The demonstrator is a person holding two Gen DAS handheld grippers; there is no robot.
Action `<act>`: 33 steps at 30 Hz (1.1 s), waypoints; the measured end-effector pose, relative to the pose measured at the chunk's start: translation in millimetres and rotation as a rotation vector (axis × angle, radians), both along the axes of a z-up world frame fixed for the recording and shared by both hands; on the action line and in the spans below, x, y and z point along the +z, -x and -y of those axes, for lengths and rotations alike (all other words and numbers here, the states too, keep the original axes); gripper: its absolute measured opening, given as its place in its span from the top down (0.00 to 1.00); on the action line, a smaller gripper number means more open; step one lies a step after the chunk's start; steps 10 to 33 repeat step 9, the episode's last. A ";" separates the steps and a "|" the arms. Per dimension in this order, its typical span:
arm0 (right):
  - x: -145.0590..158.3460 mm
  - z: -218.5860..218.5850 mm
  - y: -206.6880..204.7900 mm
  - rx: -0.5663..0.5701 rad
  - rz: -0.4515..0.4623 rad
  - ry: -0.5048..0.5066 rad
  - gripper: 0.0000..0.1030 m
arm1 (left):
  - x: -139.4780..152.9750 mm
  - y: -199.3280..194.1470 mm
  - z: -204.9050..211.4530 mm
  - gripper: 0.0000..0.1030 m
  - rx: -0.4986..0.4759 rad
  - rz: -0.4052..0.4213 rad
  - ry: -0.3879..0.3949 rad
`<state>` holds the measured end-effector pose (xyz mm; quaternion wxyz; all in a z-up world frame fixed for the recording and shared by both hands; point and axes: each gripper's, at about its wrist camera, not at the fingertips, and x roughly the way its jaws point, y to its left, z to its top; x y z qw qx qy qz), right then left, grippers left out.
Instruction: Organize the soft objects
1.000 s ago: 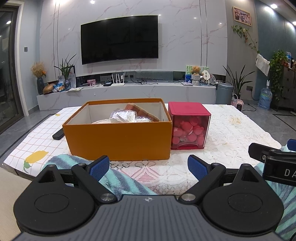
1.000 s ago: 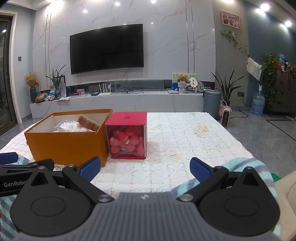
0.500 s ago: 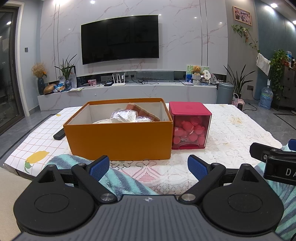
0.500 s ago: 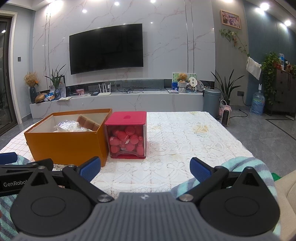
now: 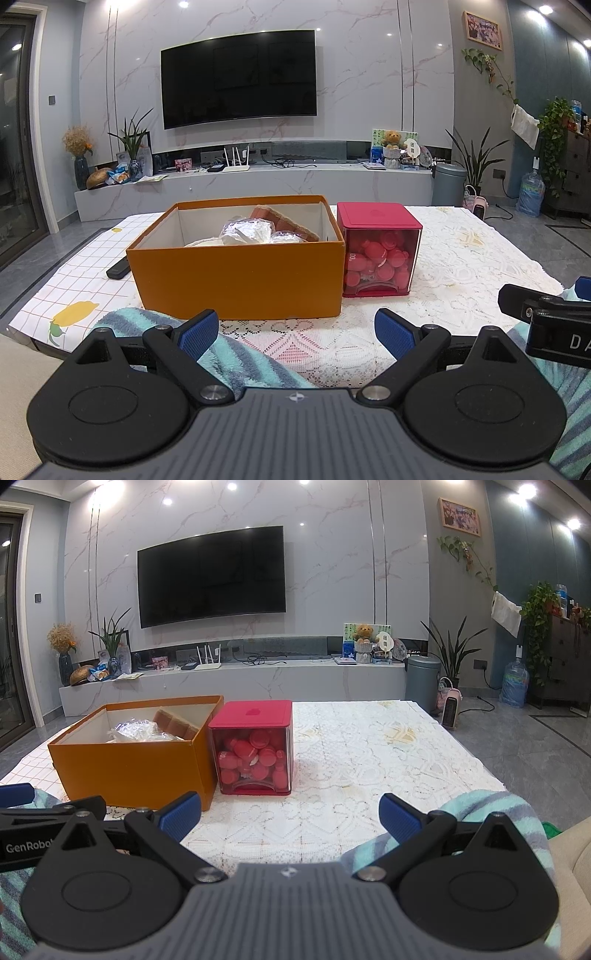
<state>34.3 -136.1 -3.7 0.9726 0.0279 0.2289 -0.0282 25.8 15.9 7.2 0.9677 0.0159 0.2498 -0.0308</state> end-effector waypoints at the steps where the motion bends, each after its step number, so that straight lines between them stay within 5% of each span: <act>1: 0.0 0.0 0.1 0.000 0.000 0.000 0.03 | 0.0 0.0 0.1 0.00 0.000 0.000 -0.001; 33: -1.4 -0.1 0.9 -0.001 -0.003 -0.002 0.03 | 0.6 -0.2 -3.5 0.00 0.003 0.002 -0.002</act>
